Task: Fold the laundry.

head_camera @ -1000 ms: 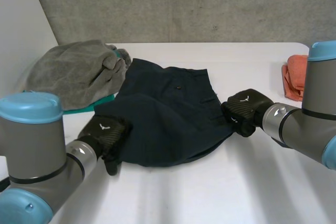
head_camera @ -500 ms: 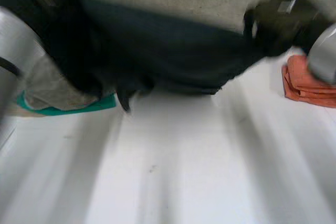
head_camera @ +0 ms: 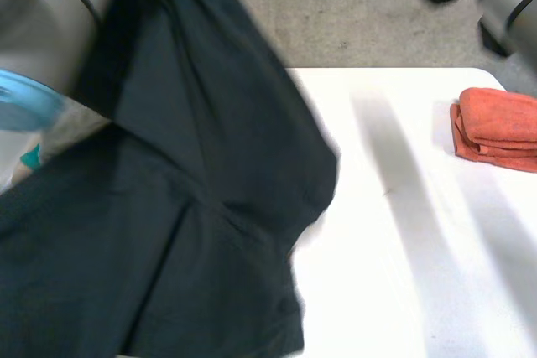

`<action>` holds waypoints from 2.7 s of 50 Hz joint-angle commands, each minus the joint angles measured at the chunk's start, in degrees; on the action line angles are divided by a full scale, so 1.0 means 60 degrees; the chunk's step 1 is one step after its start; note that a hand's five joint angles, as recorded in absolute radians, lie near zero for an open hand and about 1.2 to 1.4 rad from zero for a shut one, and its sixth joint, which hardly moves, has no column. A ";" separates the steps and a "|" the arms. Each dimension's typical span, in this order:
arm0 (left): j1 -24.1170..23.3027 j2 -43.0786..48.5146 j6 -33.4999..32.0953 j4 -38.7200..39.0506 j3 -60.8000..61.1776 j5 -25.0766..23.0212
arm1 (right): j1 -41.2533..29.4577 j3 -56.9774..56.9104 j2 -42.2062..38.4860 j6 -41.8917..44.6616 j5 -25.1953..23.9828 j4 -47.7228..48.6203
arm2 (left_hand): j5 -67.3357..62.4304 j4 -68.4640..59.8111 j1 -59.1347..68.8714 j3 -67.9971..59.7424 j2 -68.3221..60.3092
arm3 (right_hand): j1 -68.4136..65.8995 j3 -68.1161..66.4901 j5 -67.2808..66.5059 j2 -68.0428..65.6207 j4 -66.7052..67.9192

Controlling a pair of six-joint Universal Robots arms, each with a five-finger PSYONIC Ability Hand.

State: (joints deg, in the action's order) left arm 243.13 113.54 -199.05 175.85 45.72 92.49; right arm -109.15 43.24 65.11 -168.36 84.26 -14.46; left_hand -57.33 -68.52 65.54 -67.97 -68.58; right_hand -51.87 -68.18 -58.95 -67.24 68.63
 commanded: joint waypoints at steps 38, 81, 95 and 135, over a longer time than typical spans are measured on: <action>0.0991 -0.2677 -0.0311 0.0941 0.5665 -0.2114 | -0.3107 -0.4526 -0.8244 -0.2760 -0.1359 -0.0886 | -0.2112 -0.1914 0.2411 -0.2005 -0.1903 | 0.3759 0.6478 0.6606 0.6321 -0.6553; 0.0932 0.1334 -0.0808 0.1000 0.2899 -0.2204 | 0.0101 0.1481 -0.1548 0.2706 -0.1329 -0.2922 | -0.2112 -0.1914 0.2411 -0.2005 -0.1903 | 0.2400 0.5118 0.5247 0.4962 -0.5194; 0.1123 0.0106 -0.0897 0.0428 0.4024 -0.2408 | -0.0558 -0.1024 -0.4171 -0.0416 -0.0934 -0.2937 | -0.2112 -0.1914 0.2411 -0.2005 -0.1903 | 0.6978 0.9696 0.9825 0.9540 -0.9772; 0.0743 0.2900 -0.1966 0.1527 0.1012 -0.2263 | 0.0437 -0.1023 -0.3775 0.2850 -0.0436 0.0576 | -0.2112 -0.1914 0.2411 -0.2005 -0.1903 | -0.4689 -0.1971 -0.1842 -0.2127 0.1895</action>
State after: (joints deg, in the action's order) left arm 250.36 120.14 -209.57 184.91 66.08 75.53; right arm -108.12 41.70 46.88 -153.13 80.45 -21.10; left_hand -57.33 -68.55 65.53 -68.04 -68.67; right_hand -64.50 -67.91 -55.58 -67.22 68.37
